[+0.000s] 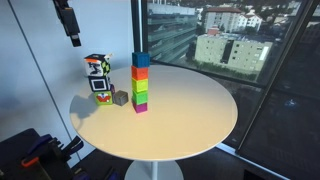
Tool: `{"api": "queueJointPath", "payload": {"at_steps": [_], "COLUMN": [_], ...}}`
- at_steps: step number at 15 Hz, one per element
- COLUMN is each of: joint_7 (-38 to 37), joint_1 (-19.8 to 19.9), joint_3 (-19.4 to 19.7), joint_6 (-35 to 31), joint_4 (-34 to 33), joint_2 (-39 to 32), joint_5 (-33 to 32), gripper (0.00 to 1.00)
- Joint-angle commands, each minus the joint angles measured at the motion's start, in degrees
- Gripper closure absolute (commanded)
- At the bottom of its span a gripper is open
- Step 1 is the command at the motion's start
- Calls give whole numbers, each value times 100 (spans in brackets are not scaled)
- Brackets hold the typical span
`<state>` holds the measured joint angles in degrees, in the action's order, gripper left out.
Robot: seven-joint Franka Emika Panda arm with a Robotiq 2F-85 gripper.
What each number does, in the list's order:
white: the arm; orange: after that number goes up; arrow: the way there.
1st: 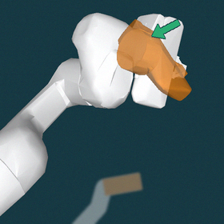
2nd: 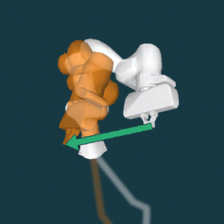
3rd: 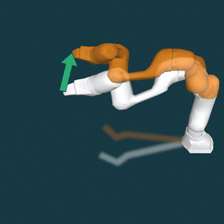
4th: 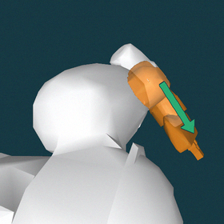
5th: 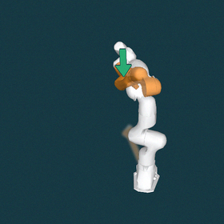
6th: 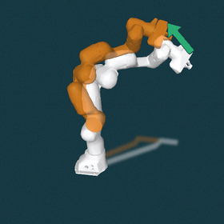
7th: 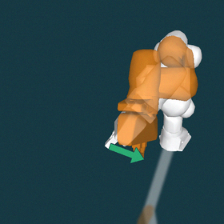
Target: Remove the plushy cube at the top of the pile and put it on the table
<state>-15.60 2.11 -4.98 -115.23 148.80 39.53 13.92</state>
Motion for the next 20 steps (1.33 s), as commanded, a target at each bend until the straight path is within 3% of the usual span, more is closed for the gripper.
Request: {"api": "queueJointPath", "payload": {"at_steps": [1, 7, 12, 20], "joint_7": [-227, 288, 855, 1558], "joint_1": [49, -319, -622, -734], "joint_3": [-128, -75, -24, -32], "joint_6": [-541, -1419, -1632, -1835], "joint_4": [-128, -191, -422, -761], "joint_2": [-420, -984, -1396, -1891], "joint_5": [-118, -60, -110, -602], "gripper": [0, 0, 0, 0]}}
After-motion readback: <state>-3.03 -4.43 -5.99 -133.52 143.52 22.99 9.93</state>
